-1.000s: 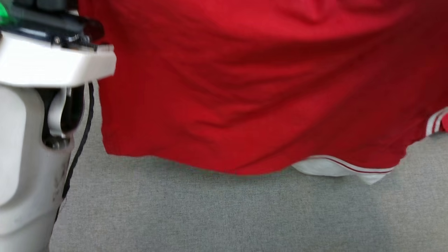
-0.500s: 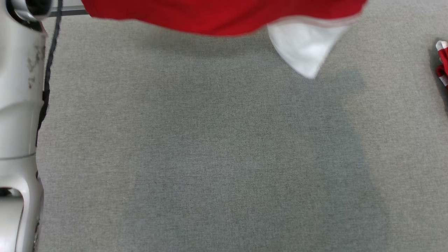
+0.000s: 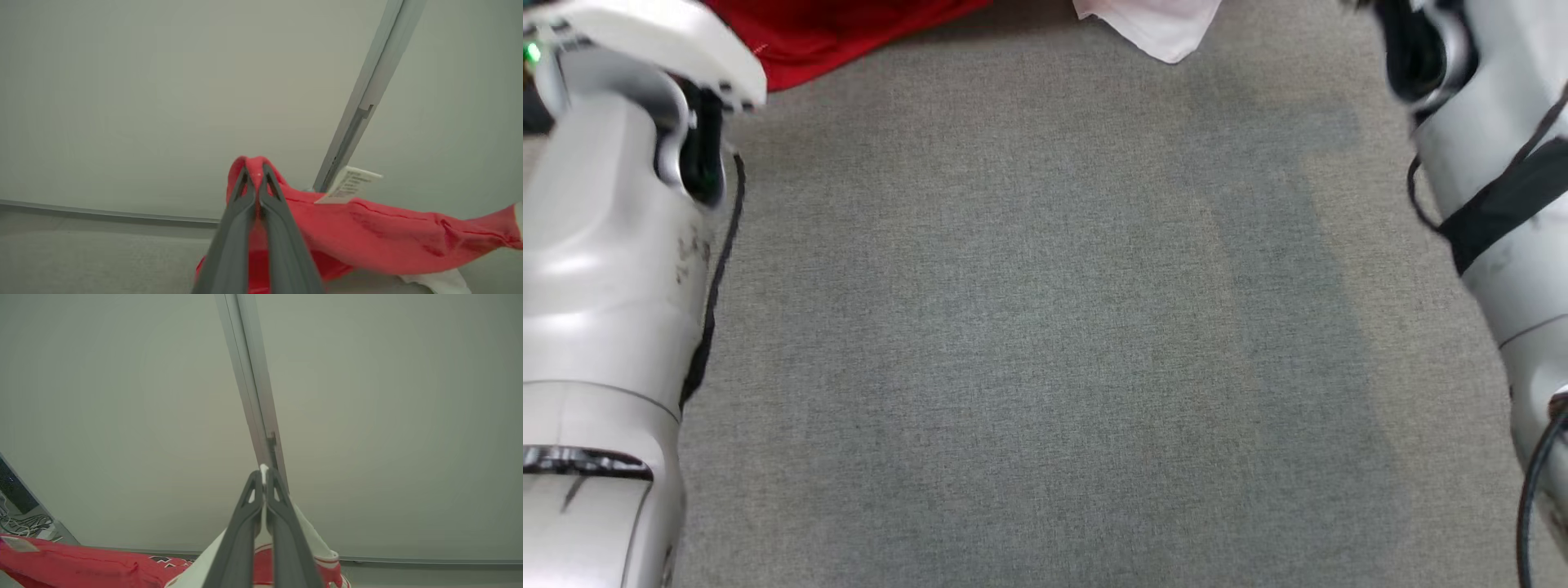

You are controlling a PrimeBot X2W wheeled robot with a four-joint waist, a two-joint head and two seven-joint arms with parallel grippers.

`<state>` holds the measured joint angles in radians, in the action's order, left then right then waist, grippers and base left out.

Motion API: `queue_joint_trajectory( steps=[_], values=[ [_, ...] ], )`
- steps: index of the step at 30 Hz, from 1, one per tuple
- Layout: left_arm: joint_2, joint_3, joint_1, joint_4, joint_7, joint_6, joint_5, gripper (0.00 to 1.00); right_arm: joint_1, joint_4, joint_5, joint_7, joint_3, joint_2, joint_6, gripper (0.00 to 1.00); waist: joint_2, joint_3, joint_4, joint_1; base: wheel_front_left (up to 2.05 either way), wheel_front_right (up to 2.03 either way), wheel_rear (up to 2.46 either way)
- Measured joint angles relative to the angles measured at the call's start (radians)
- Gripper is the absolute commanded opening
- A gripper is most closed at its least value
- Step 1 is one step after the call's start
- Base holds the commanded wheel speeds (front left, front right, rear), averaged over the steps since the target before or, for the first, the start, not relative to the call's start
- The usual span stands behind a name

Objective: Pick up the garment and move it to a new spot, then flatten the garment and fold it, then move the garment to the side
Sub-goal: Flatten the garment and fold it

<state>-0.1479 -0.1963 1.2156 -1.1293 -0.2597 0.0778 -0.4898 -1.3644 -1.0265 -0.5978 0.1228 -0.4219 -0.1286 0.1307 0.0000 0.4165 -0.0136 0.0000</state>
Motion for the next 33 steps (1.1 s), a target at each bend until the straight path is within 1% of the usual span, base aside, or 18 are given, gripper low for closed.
queue_joint_trajectory(
  steps=[3,7,8,13,18,20,24,28,29,33],
  values=[
    [0.008,-0.001,-0.022,-0.064,0.0,0.01,-0.006,0.0,0.04,-0.046,-0.026,0.005,-0.031,0.01,0.0,0.0,0.0,0.018,-0.004,0.0,0.0,0.0,0.0],
    [0.012,-0.003,-0.05,-0.094,-0.001,0.02,-0.012,0.0,0.097,-0.069,-0.058,0.028,-0.057,0.018,0.0,0.0,0.0,0.033,-0.008,0.0,0.0,0.0,0.0],
    [0.021,-0.007,-0.085,-0.1,-0.001,0.027,-0.012,0.0,0.146,-0.072,-0.08,0.051,-0.077,0.015,0.0,0.0,0.0,0.034,-0.006,0.0,0.0,0.0,0.0],
    [0.022,0.024,-0.211,0.002,-0.002,0.034,-0.009,0.0,0.314,-0.017,-0.158,0.109,-0.114,-0.007,0.0,0.0,0.0,0.015,0.004,0.0,0.0,0.0,0.0],
    [0.019,0.083,-0.396,0.155,-0.002,0.036,0.014,0.0,0.511,0.102,-0.21,0.134,-0.142,-0.051,0.0,0.0,0.0,-0.022,0.004,0.0,0.0,0.0,0.0],
    [0.02,0.103,-0.472,0.216,-0.002,0.037,0.032,0.0,0.59,0.17,-0.216,0.137,-0.132,-0.07,0.0,0.0,0.0,-0.042,0.004,0.0,0.0,0.0,0.0],
    [0.019,0.165,-0.633,0.359,-0.002,0.037,0.061,0.0,0.763,0.339,-0.194,0.138,-0.055,-0.108,0.0,0.0,0.0,-0.089,0.002,0.0,0.0,0.0,0.0],
    [0.034,0.21,-0.818,0.486,-0.002,0.037,0.087,0.0,0.974,0.471,-0.155,0.138,0.019,-0.115,0.0,0.0,0.0,-0.144,-0.004,0.0,0.0,0.0,0.0],
    [0.034,0.21,-0.818,0.486,-0.002,0.037,0.087,0.0,0.974,0.471,-0.155,0.138,0.019,-0.115,0.0,0.0,0.0,-0.144,-0.004,0.0,0.0,0.0,0.0],
    [0.039,0.235,-0.957,0.586,-0.002,0.037,0.094,0.0,1.146,0.597,-0.106,0.125,0.091,-0.116,0.0,0.0,0.0,-0.195,-0.01,0.0,0.0,0.0,0.0]
  ],
)
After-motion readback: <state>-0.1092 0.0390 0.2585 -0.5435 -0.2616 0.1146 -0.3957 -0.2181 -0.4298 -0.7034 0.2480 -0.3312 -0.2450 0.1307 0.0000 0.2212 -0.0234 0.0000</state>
